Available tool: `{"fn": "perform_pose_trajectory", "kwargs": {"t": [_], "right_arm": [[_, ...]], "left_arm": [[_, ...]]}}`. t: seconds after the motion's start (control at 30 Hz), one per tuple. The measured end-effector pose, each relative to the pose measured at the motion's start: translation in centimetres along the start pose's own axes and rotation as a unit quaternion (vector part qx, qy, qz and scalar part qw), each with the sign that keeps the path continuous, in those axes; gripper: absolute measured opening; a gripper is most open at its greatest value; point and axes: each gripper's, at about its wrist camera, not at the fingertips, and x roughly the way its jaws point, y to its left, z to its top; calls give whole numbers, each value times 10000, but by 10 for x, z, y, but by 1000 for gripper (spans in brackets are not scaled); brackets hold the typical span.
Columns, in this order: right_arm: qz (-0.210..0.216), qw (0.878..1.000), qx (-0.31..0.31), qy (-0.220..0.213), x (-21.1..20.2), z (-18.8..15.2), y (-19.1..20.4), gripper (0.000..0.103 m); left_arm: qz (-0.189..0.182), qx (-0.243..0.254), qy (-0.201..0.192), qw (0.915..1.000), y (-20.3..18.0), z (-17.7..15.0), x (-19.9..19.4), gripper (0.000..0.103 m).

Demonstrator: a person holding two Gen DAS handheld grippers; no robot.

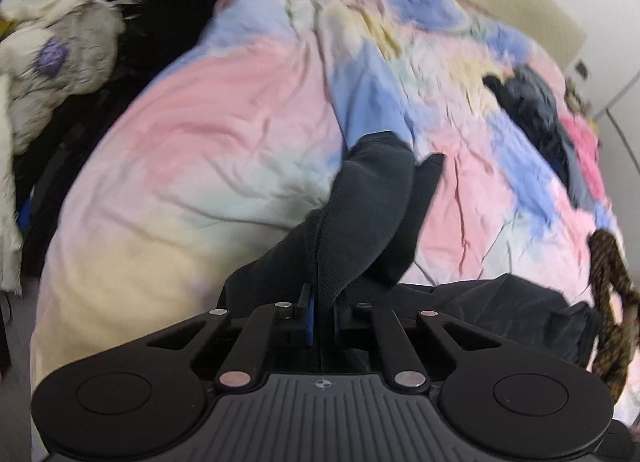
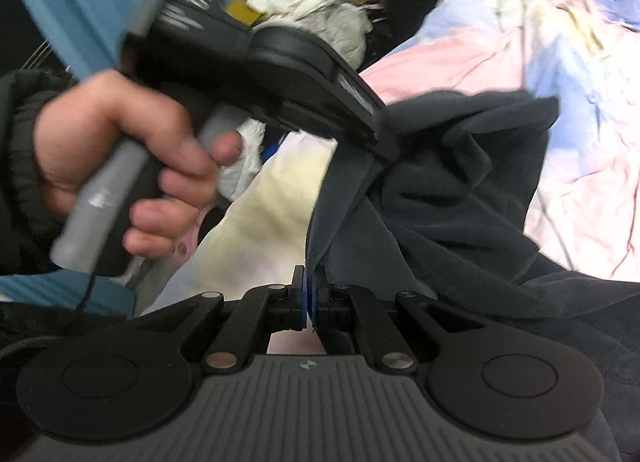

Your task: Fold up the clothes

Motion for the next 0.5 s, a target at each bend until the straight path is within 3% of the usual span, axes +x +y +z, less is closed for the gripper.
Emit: {"fn": "perform_pose_trajectory", "kwargs": {"t": [0.27, 0.5], "right_arm": [[284, 9968, -502, 547, 7, -34, 51, 3], [344, 9877, -861, 1260, 37, -69, 83, 3]], "left_arm": [[142, -973, -196, 9950, 57, -85, -74, 8], [110, -1934, 8, 9811, 110, -167, -85, 8]]}}
